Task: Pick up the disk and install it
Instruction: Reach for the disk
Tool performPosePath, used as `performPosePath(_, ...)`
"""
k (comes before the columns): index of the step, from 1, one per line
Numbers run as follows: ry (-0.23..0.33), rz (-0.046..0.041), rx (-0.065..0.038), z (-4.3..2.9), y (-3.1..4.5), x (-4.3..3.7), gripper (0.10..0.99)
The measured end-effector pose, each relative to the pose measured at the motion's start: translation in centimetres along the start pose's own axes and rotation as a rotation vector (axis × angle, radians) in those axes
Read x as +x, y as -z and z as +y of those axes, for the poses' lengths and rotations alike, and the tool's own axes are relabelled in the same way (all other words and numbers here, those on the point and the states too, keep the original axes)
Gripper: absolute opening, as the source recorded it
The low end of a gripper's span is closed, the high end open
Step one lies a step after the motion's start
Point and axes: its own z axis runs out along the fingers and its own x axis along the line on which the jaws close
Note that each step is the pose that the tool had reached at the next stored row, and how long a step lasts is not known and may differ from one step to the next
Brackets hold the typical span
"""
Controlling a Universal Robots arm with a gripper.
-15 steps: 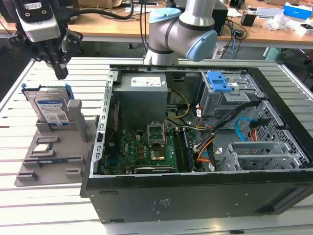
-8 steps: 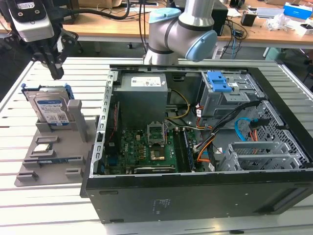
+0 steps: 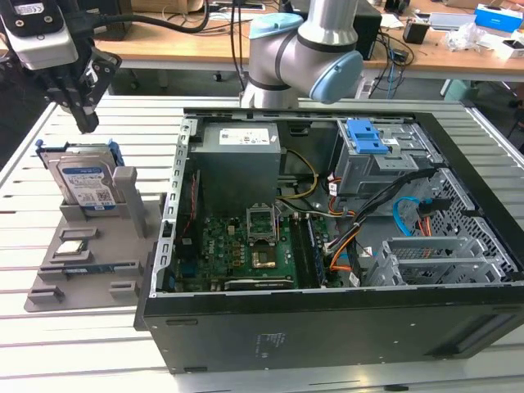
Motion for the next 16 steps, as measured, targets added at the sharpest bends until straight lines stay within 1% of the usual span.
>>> performPosePath(5,0.000,0.0000,0.000,-0.04,0.01,0.55,0.106)
performPosePath(9,0.000,0.0000,0.000,-0.09,0.03,1.14,0.106)
performPosePath(11,0.000,0.0000,0.000,-0.12,0.04,1.59,0.106)
performPosePath(16,0.000,0.0000,0.000,-0.16,0.06,2.19,0.106)
